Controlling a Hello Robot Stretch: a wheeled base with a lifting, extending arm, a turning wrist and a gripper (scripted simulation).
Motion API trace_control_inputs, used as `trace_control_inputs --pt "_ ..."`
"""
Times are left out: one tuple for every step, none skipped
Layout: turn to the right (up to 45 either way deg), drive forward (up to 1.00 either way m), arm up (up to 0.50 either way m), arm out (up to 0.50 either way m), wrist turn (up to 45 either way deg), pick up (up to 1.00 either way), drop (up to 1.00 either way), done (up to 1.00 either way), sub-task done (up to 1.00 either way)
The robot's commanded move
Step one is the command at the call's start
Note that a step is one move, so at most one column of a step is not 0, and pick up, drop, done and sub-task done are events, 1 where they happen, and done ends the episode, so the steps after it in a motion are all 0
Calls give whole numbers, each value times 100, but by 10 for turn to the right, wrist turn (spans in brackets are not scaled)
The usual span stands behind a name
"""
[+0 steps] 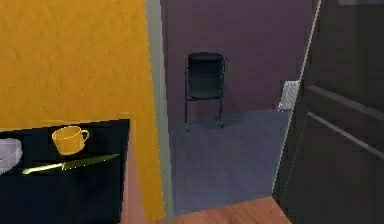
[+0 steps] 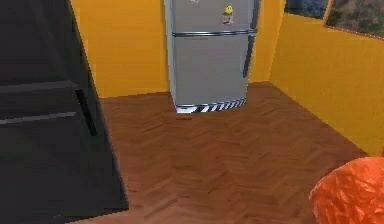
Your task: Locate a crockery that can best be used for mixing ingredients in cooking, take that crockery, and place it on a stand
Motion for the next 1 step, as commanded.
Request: trace_control_inputs --pt "30 0 0 0 0 0 0 0 0"
